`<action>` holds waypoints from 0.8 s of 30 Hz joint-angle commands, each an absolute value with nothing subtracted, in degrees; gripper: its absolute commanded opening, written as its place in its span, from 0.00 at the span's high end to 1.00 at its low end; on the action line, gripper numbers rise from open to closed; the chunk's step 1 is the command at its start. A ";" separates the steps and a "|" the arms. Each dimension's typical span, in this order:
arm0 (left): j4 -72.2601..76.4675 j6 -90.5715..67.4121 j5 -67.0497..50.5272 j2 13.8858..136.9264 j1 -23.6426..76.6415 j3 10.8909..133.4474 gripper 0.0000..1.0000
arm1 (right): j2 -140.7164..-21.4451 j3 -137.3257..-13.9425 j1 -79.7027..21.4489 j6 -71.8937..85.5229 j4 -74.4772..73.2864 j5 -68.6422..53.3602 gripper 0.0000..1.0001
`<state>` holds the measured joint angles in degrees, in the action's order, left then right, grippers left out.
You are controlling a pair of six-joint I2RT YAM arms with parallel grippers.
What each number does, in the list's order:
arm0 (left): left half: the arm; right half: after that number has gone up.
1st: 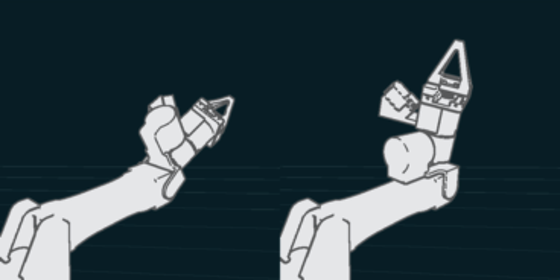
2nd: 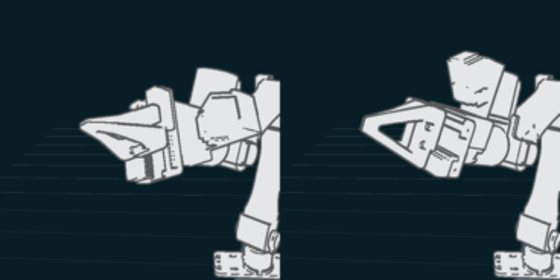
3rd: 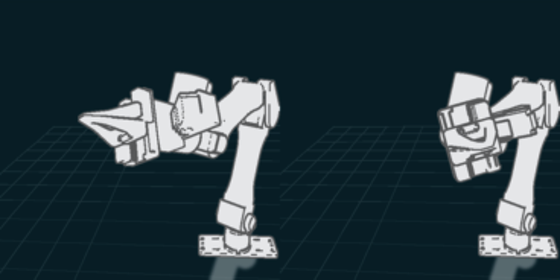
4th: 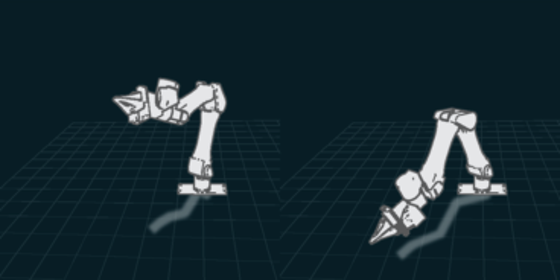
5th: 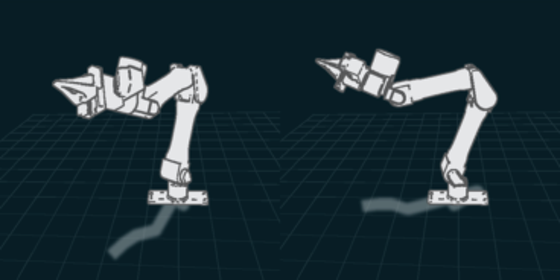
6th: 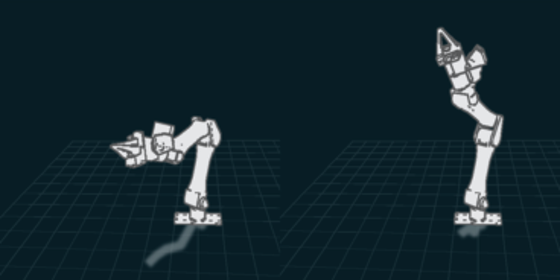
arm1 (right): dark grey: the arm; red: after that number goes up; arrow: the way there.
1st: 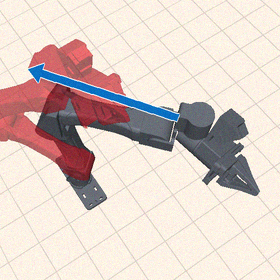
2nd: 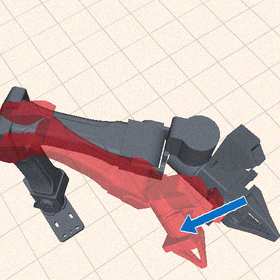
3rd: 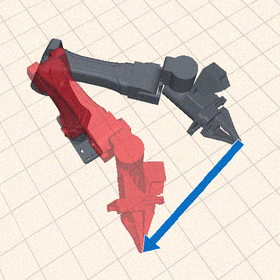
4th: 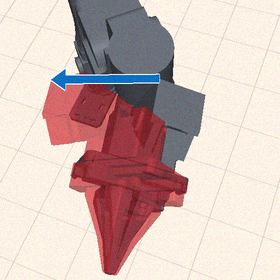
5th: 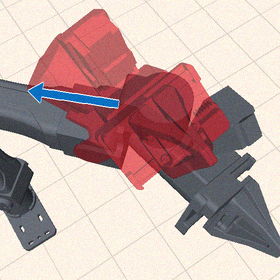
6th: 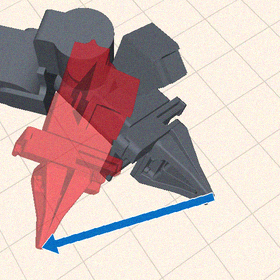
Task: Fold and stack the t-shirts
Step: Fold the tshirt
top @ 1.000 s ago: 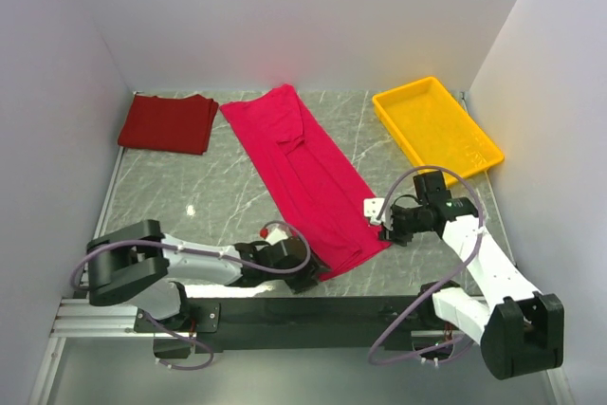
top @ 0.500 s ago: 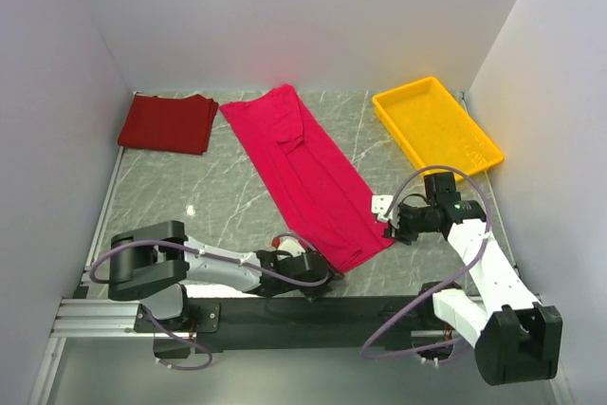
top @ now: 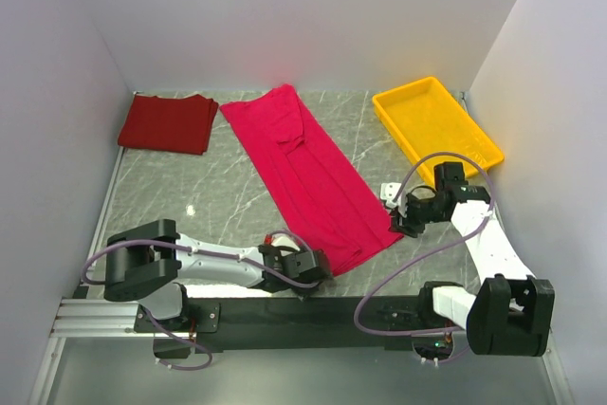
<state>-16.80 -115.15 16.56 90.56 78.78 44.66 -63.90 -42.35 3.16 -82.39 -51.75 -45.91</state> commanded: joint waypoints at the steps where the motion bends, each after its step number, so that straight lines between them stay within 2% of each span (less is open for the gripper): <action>1: -28.30 -135.71 15.82 95.88 77.61 43.59 0.41 | -64.07 -43.95 3.60 -84.46 -53.79 -47.29 0.50; 5: -29.79 -133.43 16.87 95.36 76.20 44.82 0.41 | -63.72 -42.37 3.60 -91.12 -59.04 -45.79 0.49; 9: -32.86 -124.31 20.90 92.73 76.03 48.06 0.40 | -62.58 -39.21 3.17 -110.25 -66.35 -44.91 0.46; 11: -34.01 -121.13 22.06 90.97 76.03 49.21 0.40 | -61.71 -37.28 1.16 -114.59 -67.06 -45.09 0.43; 15: -34.37 -113.67 23.81 87.63 76.03 50.27 0.34 | -60.73 -35.69 -5.44 -112.24 -62.76 -44.13 0.42; 24: -29.28 -103.63 22.77 82.54 75.94 47.03 0.30 | -59.50 -33.57 -6.15 -116.90 -57.13 -36.57 0.42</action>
<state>-29.76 -107.42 20.95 85.32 76.14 48.51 -60.31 -33.15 -5.98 -112.42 -59.99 -39.31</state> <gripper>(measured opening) 0.694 0.582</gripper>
